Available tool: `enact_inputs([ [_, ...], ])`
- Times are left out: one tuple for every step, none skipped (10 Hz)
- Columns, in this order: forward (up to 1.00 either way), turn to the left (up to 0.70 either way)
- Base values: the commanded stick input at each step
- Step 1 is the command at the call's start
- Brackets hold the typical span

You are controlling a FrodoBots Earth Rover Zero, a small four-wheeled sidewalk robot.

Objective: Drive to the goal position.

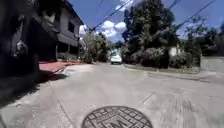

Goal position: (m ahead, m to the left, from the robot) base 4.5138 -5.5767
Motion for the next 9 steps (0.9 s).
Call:
enact_inputs([
  [0.07,0.01],
  [0.07,0.01],
  [0.07,0.01],
  [0.06,0.00],
  [0.06,0.01],
  [0.06,0.00],
  [0.06,0.00],
  [0.06,-0.01],
  [0.06,-0.05],
])
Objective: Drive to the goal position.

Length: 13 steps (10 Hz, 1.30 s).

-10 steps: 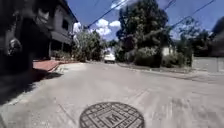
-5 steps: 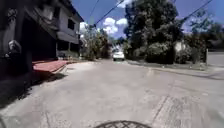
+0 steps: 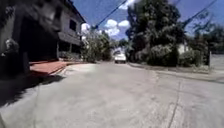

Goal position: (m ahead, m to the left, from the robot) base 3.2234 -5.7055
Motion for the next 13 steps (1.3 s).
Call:
enact_inputs([
  [0.06,-0.09],
  [0.06,-0.12],
  [0.06,-0.12],
  [0.06,-0.11],
  [0.06,-0.08],
  [0.06,-0.02],
  [0.06,0.00],
  [0.06,-0.01],
  [0.06,-0.06],
  [0.06,-0.09],
  [0.06,-0.12],
  [0.06,-0.12],
  [0.06,-0.12],
])
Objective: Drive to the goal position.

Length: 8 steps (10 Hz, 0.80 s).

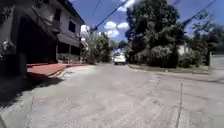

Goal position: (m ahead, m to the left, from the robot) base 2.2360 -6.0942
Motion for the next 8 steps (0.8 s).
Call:
enact_inputs([
  [0.06,-0.12],
  [0.06,-0.12],
  [0.06,-0.12],
  [0.06,-0.12],
  [0.06,-0.12],
  [0.06,-0.12],
  [0.06,-0.12],
  [0.06,-0.12],
])
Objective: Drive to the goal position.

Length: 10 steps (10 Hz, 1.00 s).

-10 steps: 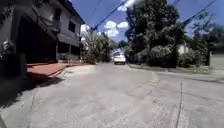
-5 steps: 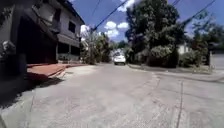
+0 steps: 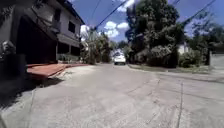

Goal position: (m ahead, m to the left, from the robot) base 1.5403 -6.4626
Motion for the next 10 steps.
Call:
enact_inputs([
  [0.06,-0.12],
  [0.06,-0.12],
  [0.06,-0.12],
  [0.06,-0.12],
  [0.06,-0.12],
  [0.06,-0.12],
  [0.05,-0.12],
  [0.01,-0.10],
  [0.00,-0.06],
  [0.00,-0.01],
])
